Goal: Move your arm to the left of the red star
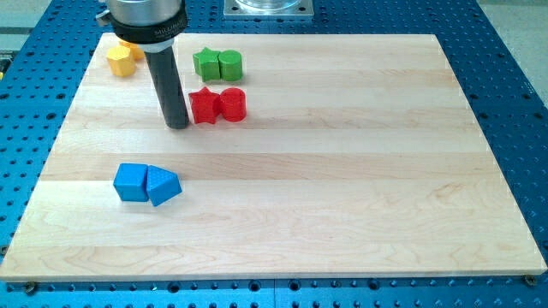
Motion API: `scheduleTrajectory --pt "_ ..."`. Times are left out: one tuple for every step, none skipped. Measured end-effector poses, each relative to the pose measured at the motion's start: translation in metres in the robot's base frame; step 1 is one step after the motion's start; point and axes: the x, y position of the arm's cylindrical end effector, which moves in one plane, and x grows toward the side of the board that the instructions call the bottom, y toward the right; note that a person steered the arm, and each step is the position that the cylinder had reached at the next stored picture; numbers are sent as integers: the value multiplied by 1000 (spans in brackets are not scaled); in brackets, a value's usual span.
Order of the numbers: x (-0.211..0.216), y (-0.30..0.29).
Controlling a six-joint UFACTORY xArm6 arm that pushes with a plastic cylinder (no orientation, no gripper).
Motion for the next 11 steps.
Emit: scheduleTrajectory --pt "0 0" --pt "-10 -2" --pt "-37 -2" --pt "-37 -2" --pt "-23 -9" --pt "-14 -16" --pt "-14 -17" --pt "-14 -18" --pt "-14 -18" --pt "-14 -20" --pt "-44 -35"
